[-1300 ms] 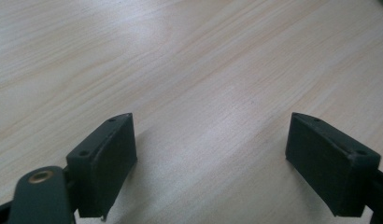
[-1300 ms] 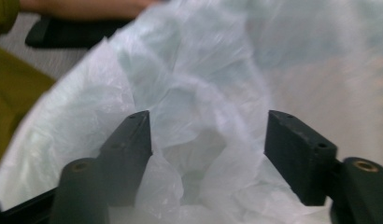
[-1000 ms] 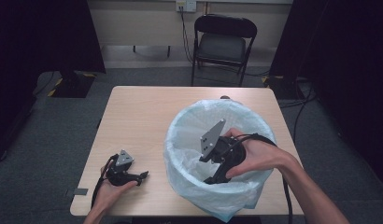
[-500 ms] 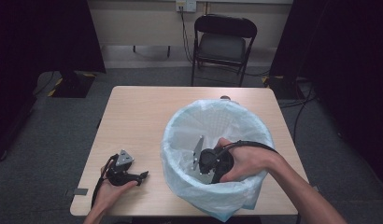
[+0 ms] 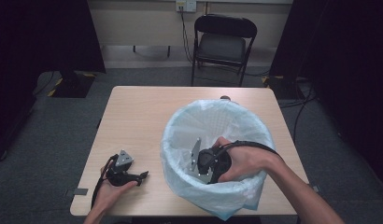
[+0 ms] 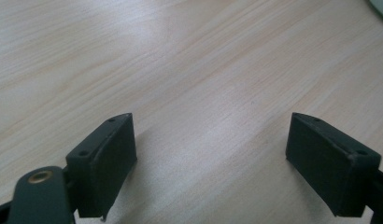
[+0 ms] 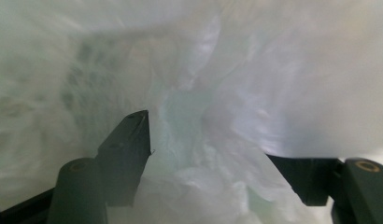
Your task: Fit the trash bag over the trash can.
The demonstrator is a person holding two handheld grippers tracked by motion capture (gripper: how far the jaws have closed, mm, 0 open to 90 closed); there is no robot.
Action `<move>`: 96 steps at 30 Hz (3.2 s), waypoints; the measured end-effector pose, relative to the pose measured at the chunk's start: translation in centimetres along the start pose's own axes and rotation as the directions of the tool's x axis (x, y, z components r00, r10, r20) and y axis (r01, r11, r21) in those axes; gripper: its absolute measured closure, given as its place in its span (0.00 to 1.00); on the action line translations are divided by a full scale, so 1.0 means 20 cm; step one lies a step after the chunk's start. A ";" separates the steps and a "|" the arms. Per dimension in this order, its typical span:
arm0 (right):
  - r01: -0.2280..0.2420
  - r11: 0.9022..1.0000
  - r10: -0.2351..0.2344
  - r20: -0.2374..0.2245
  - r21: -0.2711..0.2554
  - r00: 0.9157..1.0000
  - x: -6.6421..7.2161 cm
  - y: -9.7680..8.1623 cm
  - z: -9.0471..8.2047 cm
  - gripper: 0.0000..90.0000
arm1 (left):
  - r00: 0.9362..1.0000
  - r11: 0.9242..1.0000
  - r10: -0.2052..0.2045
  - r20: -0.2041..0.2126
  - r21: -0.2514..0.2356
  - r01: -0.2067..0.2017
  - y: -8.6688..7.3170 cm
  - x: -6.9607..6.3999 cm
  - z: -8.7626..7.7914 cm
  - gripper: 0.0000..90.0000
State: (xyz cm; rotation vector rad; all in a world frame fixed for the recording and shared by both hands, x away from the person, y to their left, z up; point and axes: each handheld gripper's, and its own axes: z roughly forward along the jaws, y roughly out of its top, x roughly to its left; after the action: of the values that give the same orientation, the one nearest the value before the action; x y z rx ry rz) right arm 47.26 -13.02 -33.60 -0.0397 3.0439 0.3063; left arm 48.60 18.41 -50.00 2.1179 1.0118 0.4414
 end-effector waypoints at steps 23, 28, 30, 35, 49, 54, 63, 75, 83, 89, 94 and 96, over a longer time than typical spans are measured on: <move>-0.104 0.921 0.136 0.059 -0.375 0.989 -0.07 -0.05 -0.31 0.18 | 1.000 1.000 -0.016 -0.018 0.013 0.017 0.00 0.00 0.01 0.11; -0.119 0.892 0.172 0.084 -0.435 0.982 -0.07 -0.08 -0.36 0.18 | 0.999 1.000 -0.020 -0.033 0.021 0.020 0.00 0.00 0.01 0.07; -0.125 0.877 0.191 0.097 -0.463 0.977 -0.07 -0.09 -0.37 0.17 | 0.999 0.999 -0.028 -0.037 0.022 0.029 0.00 0.00 0.01 0.06; -0.138 0.841 0.231 0.117 -0.524 0.966 -0.06 -0.11 -0.41 0.17 | 0.998 0.999 -0.039 -0.041 0.028 0.040 0.01 0.00 0.02 0.03; -0.110 0.779 0.274 0.178 -0.618 0.945 -0.02 -0.21 -0.56 0.16 | 0.998 0.998 -0.041 -0.047 0.037 0.043 0.01 0.00 0.02 0.00; -0.127 0.751 0.328 0.199 -0.648 0.923 0.00 -0.29 -0.60 0.16 | 0.998 0.998 -0.042 -0.047 0.037 0.044 0.01 0.00 0.02 0.00; -0.168 0.701 0.432 0.226 -0.693 0.873 0.05 -0.47 -0.63 0.16 | 0.997 0.998 -0.047 -0.053 0.036 0.049 0.00 -0.01 0.02 0.00; -0.230 0.624 0.554 0.216 -0.747 0.804 0.14 -0.69 -0.61 0.16 | 0.997 0.998 -0.051 -0.056 0.038 0.053 0.00 -0.01 0.01 0.00; -0.256 0.580 0.616 0.212 -0.773 0.758 0.21 -0.82 -0.58 0.15 | 0.997 0.998 -0.051 -0.057 0.036 0.053 0.00 -0.01 0.01 0.00; -0.274 0.541 0.665 0.206 -0.795 0.718 0.25 -0.93 -0.57 0.15 | 0.997 0.998 -0.051 -0.057 0.036 0.053 0.00 -0.01 0.01 0.00; -0.283 0.503 0.711 0.204 -0.817 0.673 0.28 -1.01 -0.56 0.15 | 0.997 0.998 -0.048 -0.056 0.038 0.051 0.00 -0.01 0.01 0.00; -0.298 0.490 0.732 0.202 -0.819 0.651 0.29 -1.03 -0.53 0.14 | 0.997 0.998 -0.049 -0.056 0.038 0.051 0.00 -0.01 0.01 0.00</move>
State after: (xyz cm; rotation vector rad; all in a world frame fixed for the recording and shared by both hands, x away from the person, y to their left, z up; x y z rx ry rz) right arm 41.42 -35.46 -27.81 0.8443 2.0657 1.3226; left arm 48.58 18.16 -50.13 2.1207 1.1109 0.4611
